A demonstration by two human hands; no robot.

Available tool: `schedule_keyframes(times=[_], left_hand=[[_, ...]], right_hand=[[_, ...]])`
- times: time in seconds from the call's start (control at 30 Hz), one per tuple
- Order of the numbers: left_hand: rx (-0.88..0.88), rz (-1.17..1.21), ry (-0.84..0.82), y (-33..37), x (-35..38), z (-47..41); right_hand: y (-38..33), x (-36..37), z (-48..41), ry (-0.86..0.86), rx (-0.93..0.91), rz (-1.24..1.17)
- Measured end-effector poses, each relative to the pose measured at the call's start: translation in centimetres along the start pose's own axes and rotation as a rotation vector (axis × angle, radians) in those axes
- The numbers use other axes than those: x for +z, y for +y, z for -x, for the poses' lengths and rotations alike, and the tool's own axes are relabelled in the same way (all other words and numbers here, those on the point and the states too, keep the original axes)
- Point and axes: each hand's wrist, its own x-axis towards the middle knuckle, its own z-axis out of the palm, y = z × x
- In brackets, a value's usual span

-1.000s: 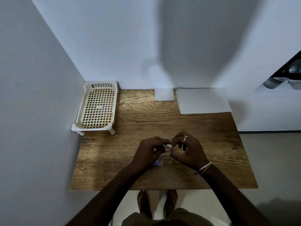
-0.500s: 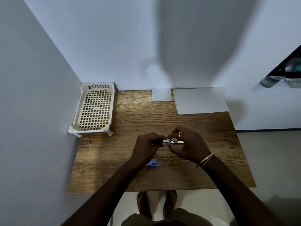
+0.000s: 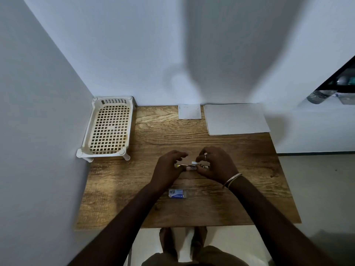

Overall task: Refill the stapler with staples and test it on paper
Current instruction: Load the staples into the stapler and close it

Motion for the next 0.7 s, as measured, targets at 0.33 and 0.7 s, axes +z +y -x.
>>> schedule_keyframes(times=[0.33,0.7], left_hand=[[0.017,-0.319,-0.212,-3.1,1.4,-0.5],[0.005,-0.242,-0.131,-3.2,2.4,-1.0]], right_hand=[[0.7,3.0,0.0,-0.082,0.095,-0.072],[0.8,3.5,-0.5,-0.139,0.051,-0.069]])
